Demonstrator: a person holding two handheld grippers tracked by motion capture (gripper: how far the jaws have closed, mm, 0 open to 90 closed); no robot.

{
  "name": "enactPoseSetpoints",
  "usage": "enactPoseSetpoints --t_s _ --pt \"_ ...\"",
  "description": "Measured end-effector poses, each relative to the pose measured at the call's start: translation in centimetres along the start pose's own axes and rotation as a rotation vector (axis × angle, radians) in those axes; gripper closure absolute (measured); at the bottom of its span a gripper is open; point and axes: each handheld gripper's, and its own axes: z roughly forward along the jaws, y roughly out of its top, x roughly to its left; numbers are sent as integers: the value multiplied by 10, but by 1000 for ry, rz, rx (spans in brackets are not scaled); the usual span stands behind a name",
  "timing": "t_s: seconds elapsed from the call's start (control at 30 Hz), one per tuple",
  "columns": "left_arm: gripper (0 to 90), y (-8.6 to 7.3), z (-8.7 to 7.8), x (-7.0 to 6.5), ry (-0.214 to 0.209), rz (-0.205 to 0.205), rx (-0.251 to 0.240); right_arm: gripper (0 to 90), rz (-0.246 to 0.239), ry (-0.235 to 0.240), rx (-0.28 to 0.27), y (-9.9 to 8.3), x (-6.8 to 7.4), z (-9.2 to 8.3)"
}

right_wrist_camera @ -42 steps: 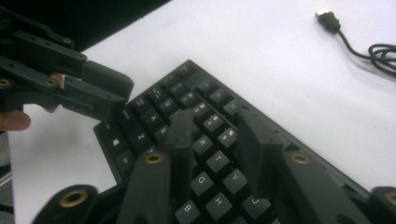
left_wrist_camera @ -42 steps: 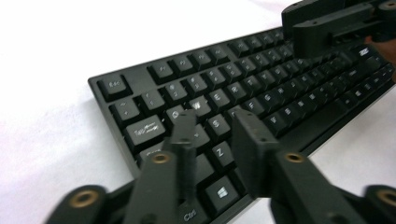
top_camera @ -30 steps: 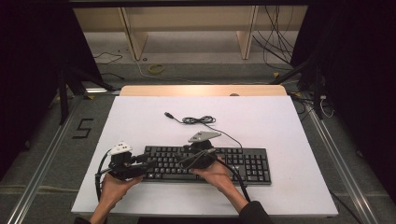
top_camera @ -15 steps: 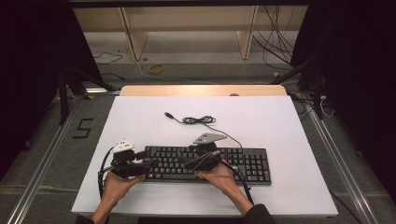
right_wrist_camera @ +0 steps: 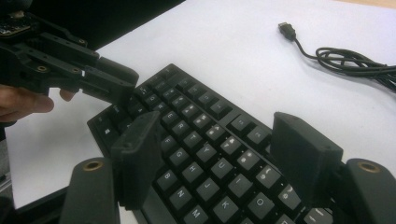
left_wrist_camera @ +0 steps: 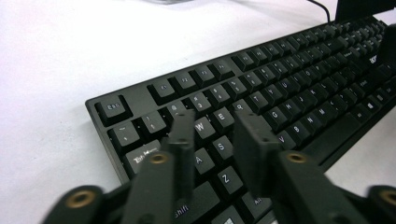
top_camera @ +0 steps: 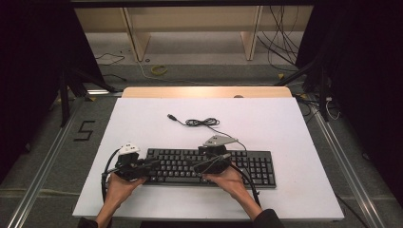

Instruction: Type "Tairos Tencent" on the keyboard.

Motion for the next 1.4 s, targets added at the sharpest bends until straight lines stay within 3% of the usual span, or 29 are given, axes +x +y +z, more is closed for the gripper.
enactPoseSetpoints --t_s 0.27,0.97,1.2,1.4 --pt "891 0 7 -4 21 49 54 337 3 -4 -12 -5 -3 -6" --pt "898 -1 19 0 39 50 139 332 4 -10 -8 -7 -4 -6" --pt "893 0 17 -3 37 38 121 358 4 -20 -2 -7 -6 -5" --pt "783 4 10 -8 11 38 65 437 6 -18 12 -6 -7 -3"
